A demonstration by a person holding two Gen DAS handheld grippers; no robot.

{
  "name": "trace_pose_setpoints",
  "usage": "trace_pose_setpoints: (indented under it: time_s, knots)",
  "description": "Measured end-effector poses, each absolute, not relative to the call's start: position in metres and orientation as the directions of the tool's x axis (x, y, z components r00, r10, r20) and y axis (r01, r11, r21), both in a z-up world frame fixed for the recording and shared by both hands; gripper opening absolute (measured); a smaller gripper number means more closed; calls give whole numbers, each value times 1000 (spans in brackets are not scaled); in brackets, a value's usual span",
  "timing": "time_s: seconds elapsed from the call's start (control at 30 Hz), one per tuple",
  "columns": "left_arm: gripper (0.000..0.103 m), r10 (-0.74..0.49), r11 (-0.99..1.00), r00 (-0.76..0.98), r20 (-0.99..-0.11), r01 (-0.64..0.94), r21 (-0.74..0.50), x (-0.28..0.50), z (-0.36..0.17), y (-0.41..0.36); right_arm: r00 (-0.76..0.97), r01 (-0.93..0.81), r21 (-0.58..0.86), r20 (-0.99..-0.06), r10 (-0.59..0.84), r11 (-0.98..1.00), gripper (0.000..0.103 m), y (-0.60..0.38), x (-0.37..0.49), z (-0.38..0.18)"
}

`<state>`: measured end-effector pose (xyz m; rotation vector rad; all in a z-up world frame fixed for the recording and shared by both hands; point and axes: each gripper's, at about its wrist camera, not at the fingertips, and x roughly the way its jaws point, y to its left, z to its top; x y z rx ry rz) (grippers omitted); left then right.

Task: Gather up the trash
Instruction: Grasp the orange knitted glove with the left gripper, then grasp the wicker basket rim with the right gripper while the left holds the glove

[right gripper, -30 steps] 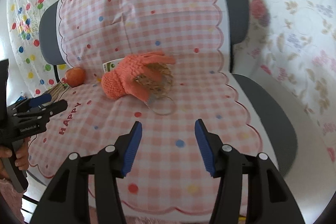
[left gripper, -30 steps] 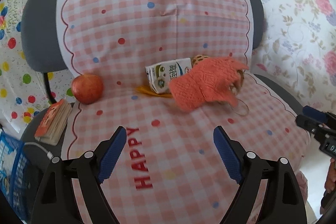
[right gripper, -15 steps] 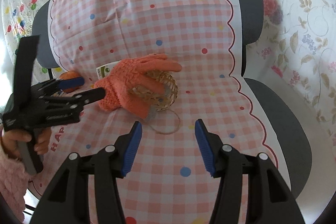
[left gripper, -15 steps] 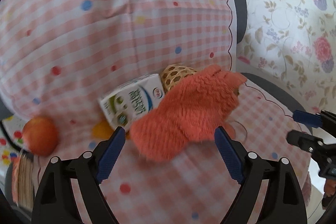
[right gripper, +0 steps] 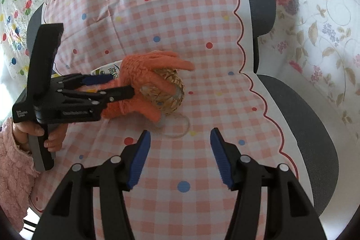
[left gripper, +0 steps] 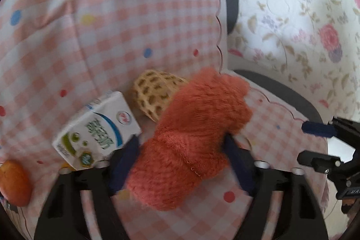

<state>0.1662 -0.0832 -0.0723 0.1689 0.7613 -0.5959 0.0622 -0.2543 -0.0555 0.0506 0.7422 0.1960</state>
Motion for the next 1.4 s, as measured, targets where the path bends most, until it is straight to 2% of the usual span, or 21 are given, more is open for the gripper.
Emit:
trace_pose_setpoints:
  time_s: [0.03,0.07,0.1,0.2,0.33,0.47,0.53,0.63,0.77,0.83,0.97,1.17,1.4]
  knots:
    - [52,-443,818,564,-697,573,-57,162,-73,-88,722,-158,113,-665,192,981,55,-255,60,-55]
    - [32,-453,808,553,-699,586,-61,158,-74,-90,724,-154,111,-663,189,982,55,-256,59,-54]
    - [24,-455,803,551,-700,593,-55,153,-74,-93,725,-152,112,-662,188,982,55,-257,57,-53]
    - [17,-421,811,607,-674,585,20,135,-66,-100,733,-145,109,-655,181,983,55,-260,49,-49]
    - [15,-407,843,703,-582,534,56,109,-27,-91,744,-142,102,-645,174,985,55,-262,38,-42]
    - [15,-449,854,729,-516,521,-7,88,16,-68,753,-147,100,-634,177,984,56,-262,30,-35]
    - [15,-451,860,730,-513,509,-33,80,28,-60,755,-152,102,-629,182,983,57,-260,27,-34]
    - [15,-413,877,752,-514,480,-2,58,23,-50,753,-164,110,-628,196,980,57,-258,21,-32]
    - [25,-320,903,703,-635,429,20,54,-27,-46,729,-181,106,-653,206,978,59,-251,17,-42]
    - [25,-306,913,676,-671,407,-6,51,-46,-37,717,-190,104,-665,210,976,59,-247,15,-46]
    - [21,-362,907,678,-639,416,-72,33,-46,-22,709,-201,102,-671,217,974,60,-243,9,-48]
    - [22,-384,901,698,-605,426,-81,13,-26,-13,710,-213,110,-665,231,971,62,-240,0,-46]
    - [20,-341,931,768,-541,357,-80,1,0,6,703,-282,116,-651,288,952,63,-212,3,-41]
